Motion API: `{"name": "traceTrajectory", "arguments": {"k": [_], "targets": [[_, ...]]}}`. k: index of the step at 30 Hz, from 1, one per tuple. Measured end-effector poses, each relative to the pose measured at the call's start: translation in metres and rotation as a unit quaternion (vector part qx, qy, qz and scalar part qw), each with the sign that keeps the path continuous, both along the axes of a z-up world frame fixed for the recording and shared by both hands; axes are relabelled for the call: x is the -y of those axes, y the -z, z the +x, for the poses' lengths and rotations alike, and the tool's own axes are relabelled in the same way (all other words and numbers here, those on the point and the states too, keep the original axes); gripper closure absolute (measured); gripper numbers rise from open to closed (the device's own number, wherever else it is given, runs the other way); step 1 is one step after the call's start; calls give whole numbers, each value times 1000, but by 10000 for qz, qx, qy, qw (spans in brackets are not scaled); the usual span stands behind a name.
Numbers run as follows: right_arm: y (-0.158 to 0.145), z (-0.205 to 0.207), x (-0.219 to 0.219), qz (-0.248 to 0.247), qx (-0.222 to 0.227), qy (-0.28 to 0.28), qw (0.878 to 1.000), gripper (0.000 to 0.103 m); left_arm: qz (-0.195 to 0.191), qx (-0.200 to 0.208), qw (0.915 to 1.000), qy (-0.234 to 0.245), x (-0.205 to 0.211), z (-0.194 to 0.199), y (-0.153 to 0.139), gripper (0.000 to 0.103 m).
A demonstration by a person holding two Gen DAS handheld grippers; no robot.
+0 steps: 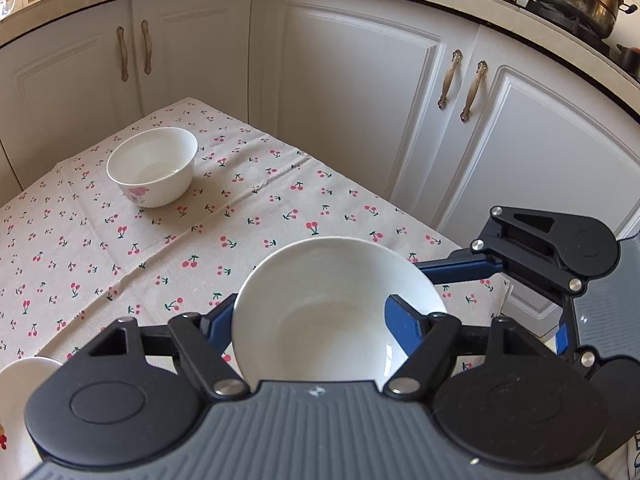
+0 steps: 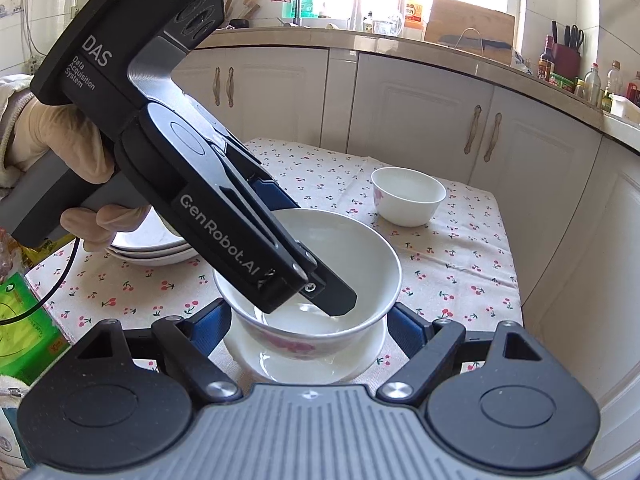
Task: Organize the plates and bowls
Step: 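Lower the bowl into the pink-flower bowl and open the left tool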
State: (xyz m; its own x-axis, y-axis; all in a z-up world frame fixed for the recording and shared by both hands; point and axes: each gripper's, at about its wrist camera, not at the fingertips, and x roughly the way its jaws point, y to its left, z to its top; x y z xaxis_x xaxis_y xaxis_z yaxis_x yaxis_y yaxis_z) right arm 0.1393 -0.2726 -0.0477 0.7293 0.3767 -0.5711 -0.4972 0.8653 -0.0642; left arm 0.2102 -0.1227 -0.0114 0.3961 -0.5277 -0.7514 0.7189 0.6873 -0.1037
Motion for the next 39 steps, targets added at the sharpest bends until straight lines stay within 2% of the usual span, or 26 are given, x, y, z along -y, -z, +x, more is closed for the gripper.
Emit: {"name": "traceTrajectory", "arguments": {"k": [16, 33, 36, 39], "targets": [[14, 4, 2, -85, -228, 2, 9997, 15, 78, -60, 9999, 106, 4, 2, 16, 27], [17, 6, 1, -73, -271, -78, 9996, 14, 106, 65, 9998, 126, -1, 1, 17, 26], [15, 2, 1, -120, -111, -62, 9998, 3, 85, 115, 9998, 123, -3, 0, 15, 25], [8, -4, 4, -26, 30, -136, 9999, 1, 40, 188, 9998, 35, -9, 1, 10, 20]]}}
